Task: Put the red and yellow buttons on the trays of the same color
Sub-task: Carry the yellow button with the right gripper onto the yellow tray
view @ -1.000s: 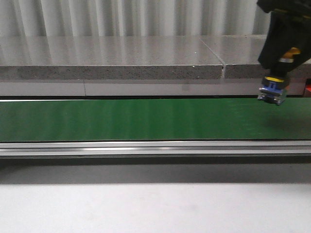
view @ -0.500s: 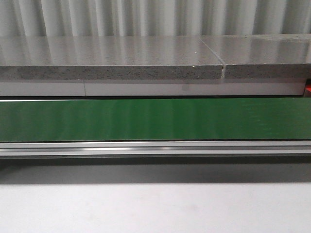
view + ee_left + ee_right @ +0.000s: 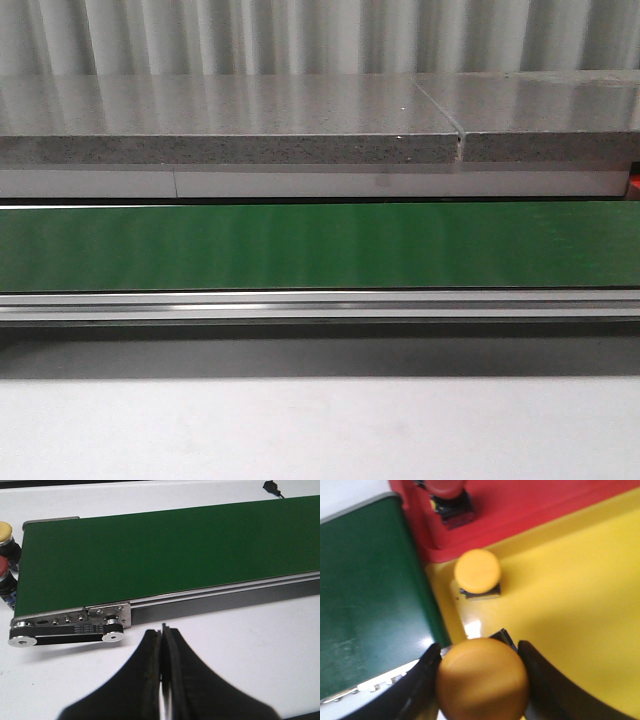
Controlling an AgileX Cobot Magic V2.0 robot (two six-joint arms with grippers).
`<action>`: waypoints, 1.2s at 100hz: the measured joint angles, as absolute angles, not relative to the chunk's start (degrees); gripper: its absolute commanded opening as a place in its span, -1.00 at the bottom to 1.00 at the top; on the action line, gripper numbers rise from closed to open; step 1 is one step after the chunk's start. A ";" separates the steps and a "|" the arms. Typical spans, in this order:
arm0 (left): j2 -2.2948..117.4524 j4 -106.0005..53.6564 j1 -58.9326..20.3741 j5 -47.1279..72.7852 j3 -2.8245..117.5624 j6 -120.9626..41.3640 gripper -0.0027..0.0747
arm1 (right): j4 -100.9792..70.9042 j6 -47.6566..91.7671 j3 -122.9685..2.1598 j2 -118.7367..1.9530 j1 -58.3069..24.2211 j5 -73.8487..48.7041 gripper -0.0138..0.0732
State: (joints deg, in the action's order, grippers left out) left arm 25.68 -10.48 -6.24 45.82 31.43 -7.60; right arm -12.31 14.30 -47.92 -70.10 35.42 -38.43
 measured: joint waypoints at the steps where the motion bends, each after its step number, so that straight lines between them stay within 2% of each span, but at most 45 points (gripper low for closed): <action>1: 25.68 -10.48 -6.24 45.82 31.43 -7.60 -0.98 | -12.30 14.30 -47.59 -70.10 35.84 -38.31 -0.57; 56: 25.68 -10.48 -6.24 45.82 31.43 -7.60 -0.98 | -11.49 14.30 -45.16 -85.76 38.05 -29.39 -0.54; 61: 25.68 -10.48 -6.24 45.82 31.43 -7.60 -0.98 | -11.49 14.30 -45.16 -86.77 38.05 -28.94 -0.45; 65: 25.68 -10.48 -6.24 45.82 31.43 -7.60 -0.98 | -11.49 14.30 -45.16 -87.26 38.05 -28.53 -0.31; 78: 25.68 -10.48 -6.24 45.82 31.43 -7.60 -0.98 | -11.60 14.30 -45.16 -87.39 38.05 -27.94 0.36; 85: 25.68 -10.48 -6.24 45.82 31.43 -7.60 -0.98 | -11.60 14.30 -45.16 -87.39 38.05 -27.90 0.56; 101: 25.68 -10.48 -6.24 45.82 31.43 -7.60 -0.98 | -11.60 14.30 -45.16 -86.18 38.05 -27.93 0.58; 120: 25.68 -10.48 -6.24 45.82 31.43 -7.60 -0.98 | -11.60 14.30 -45.16 -79.25 38.05 -28.55 0.58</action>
State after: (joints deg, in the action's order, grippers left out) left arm 25.68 -10.48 -6.24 45.82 31.43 -7.60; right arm -11.60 14.30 -45.16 -79.25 38.05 -28.55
